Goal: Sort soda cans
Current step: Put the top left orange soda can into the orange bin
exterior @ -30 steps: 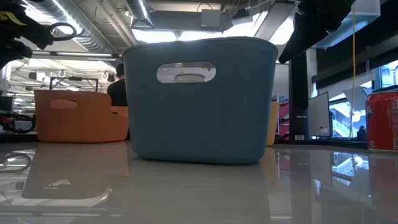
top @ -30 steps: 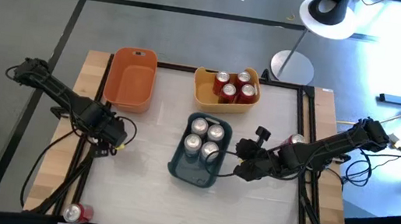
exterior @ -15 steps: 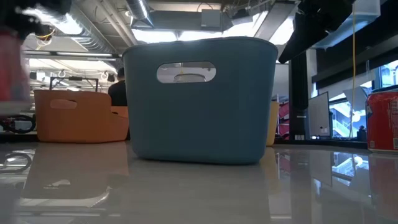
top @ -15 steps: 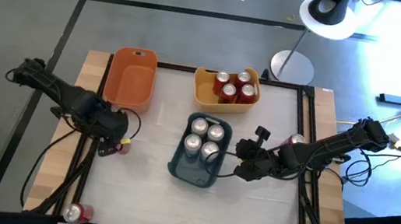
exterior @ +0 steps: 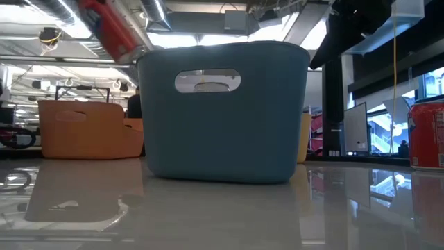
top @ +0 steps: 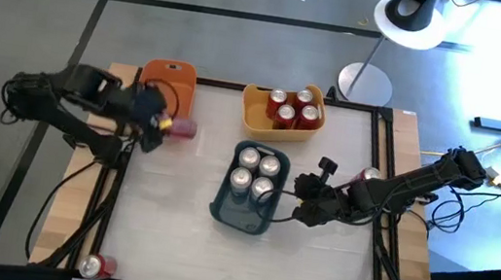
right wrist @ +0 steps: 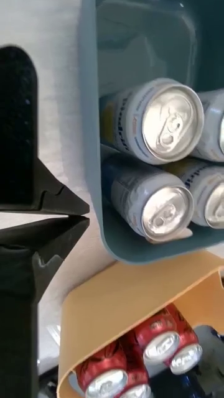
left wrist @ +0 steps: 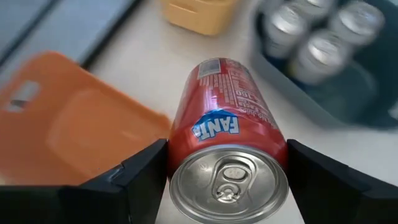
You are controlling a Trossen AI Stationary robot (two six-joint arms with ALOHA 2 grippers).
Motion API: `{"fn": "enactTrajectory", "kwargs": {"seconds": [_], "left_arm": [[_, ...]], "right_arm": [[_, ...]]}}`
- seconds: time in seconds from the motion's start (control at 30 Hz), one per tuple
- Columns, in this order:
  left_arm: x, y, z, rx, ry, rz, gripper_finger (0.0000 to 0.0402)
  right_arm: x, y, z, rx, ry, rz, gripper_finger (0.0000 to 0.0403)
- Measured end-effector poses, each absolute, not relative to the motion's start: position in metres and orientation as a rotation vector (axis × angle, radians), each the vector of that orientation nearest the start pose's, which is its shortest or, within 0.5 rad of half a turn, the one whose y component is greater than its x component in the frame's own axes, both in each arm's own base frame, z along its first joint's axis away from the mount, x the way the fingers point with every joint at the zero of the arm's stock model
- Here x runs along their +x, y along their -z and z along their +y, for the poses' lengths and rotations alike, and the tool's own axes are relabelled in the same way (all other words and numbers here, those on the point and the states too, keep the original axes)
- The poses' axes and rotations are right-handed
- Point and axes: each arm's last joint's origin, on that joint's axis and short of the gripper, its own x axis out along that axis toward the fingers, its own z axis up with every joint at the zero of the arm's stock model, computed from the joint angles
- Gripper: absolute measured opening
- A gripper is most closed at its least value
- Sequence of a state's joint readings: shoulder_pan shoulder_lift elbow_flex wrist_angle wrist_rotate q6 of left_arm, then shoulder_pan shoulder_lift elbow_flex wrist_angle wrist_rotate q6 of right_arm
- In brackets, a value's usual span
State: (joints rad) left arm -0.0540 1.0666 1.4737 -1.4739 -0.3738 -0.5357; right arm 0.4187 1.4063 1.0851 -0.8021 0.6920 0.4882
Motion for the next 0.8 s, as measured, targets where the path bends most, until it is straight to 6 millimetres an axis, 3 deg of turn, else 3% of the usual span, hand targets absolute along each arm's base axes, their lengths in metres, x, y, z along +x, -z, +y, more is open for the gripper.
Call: {"fn": "enactTrajectory", "kwargs": {"seconds": [0.17, 0.37, 0.63, 0.8], "left_arm": [[0.148, -0.410, 0.035, -0.195, -0.696, 0.951, 0.0272], [0.161, -0.395, 0.084, -0.172, -0.841, 1.107, 0.0273], [0.175, -0.360, 0.157, -0.184, -0.911, 1.368, 0.0274], [0.179, -0.327, 0.200, -0.271, -0.858, 1.421, 0.0275]], "right_arm": [[0.252, -0.263, 0.091, -0.157, 0.481, 0.844, 0.0019], [0.252, -0.263, 0.091, -0.165, 0.493, 0.835, 0.0019], [0.252, -0.263, 0.091, -0.158, 0.497, 0.833, 0.0019], [0.252, -0.263, 0.091, -0.155, 0.495, 0.834, 0.0019]]}}
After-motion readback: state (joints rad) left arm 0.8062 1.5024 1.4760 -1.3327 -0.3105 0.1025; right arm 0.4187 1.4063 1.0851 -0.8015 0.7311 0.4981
